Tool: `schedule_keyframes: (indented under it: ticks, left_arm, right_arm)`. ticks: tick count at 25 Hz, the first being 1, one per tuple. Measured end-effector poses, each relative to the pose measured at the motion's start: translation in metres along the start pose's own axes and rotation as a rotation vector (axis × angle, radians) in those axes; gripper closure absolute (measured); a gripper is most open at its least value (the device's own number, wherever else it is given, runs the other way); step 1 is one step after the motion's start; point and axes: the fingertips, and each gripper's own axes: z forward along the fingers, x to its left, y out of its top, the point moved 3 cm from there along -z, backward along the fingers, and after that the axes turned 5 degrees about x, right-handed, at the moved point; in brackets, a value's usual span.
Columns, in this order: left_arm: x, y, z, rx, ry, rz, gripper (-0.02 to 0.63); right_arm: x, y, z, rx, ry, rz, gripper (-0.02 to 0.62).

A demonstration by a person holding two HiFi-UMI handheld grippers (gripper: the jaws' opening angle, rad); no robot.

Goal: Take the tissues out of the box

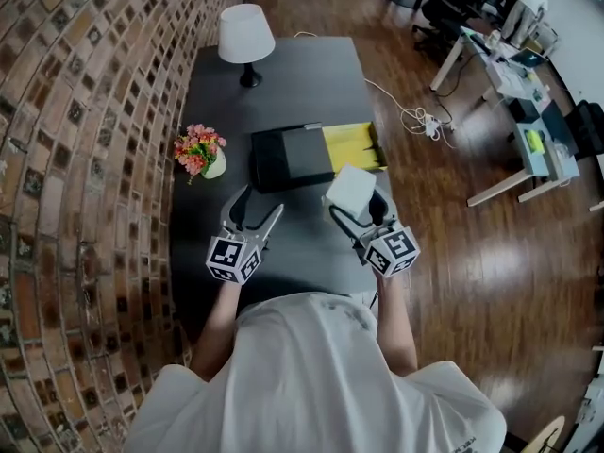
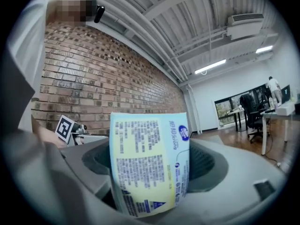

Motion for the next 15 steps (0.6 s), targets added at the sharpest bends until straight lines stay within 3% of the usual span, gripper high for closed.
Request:
schedule_keyframes:
  ticks: [10,15]
  left_arm:
    - [0.007,0.016,-0.018,-0.049,0.087,0.073,0.281]
    - [0.017,0.020,-0.023,-0.069,0.148,0.068,0.281]
  right_arm:
    - [-0.012,0.026,-0.018,-0.093,-0.112,-0.048,0.146]
    - [-0.013,0.026,-0.021,-0.076,-0.140,-0.093,0.146]
